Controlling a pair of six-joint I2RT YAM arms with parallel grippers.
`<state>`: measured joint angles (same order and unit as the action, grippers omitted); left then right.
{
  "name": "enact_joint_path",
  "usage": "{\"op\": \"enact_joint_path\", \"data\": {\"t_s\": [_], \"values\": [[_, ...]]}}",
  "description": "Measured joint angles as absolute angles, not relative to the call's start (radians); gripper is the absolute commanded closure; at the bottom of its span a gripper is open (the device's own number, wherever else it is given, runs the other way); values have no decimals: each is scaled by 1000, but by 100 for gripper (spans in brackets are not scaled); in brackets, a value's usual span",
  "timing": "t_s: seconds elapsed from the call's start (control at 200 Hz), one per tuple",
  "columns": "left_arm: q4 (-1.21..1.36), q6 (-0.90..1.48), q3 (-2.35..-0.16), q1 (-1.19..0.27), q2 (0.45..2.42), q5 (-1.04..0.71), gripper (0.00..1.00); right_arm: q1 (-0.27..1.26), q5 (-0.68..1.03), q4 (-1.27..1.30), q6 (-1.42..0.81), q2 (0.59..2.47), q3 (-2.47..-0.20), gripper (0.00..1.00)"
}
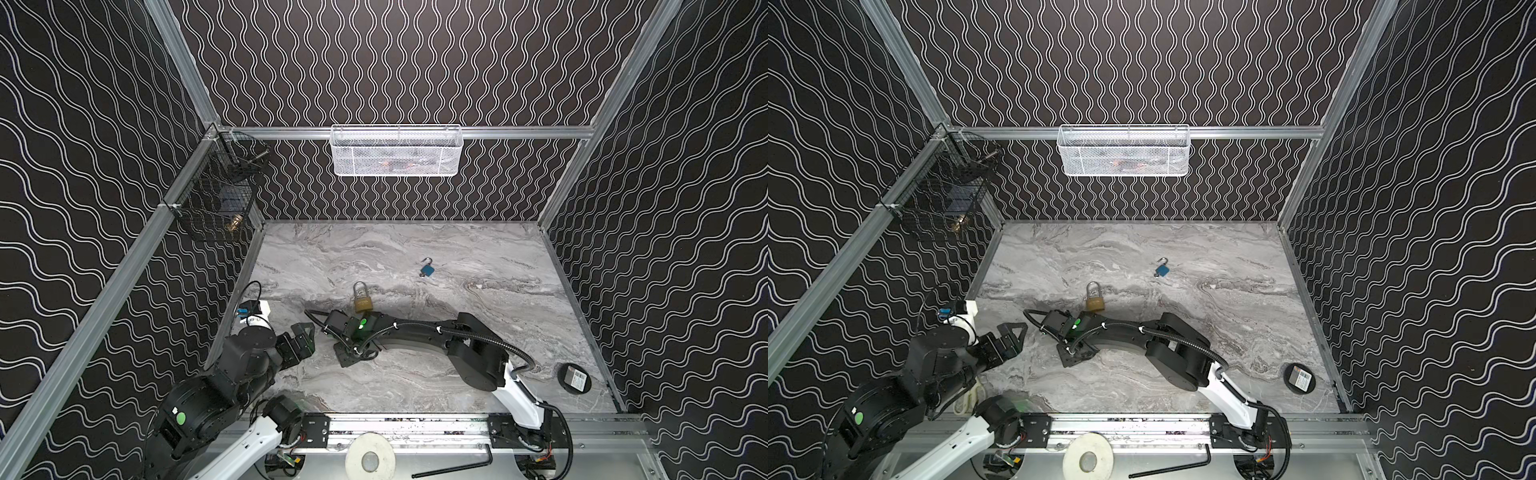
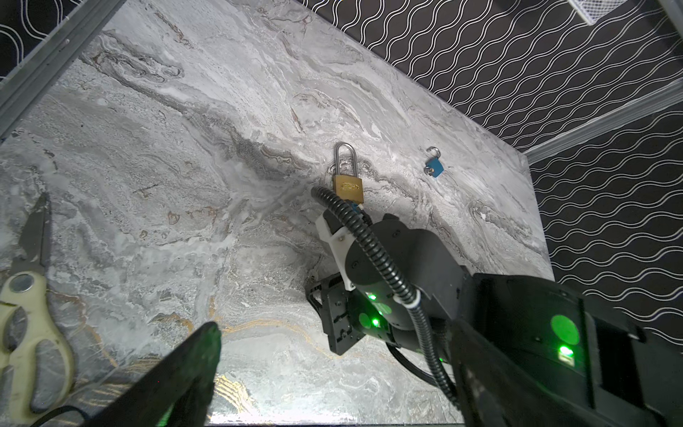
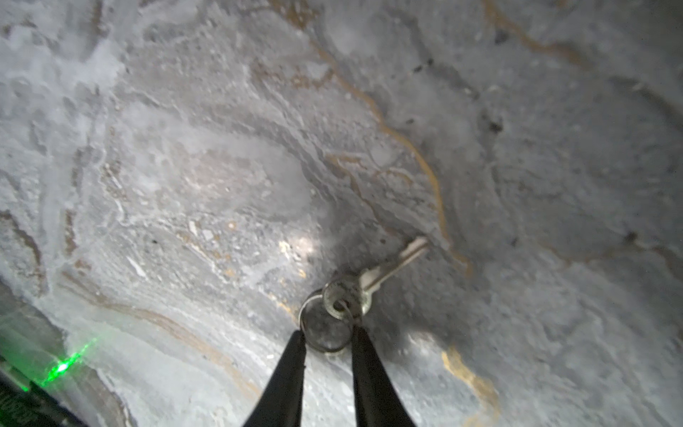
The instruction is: Unlock with the key
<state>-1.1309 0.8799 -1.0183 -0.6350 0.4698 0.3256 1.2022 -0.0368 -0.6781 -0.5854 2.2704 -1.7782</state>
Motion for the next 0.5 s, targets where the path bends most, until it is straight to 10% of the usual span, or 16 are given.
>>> {"op": "enact_joint_path", "data": {"t_s": [0.325, 0.5], "values": [[-1088, 880, -994, -635, 481, 311, 3, 1197, -48, -702, -567, 2218, -1704, 79], [-1076, 880, -982, -635, 487, 310, 3, 1193, -45, -685, -557, 2192, -1670, 66]]}}
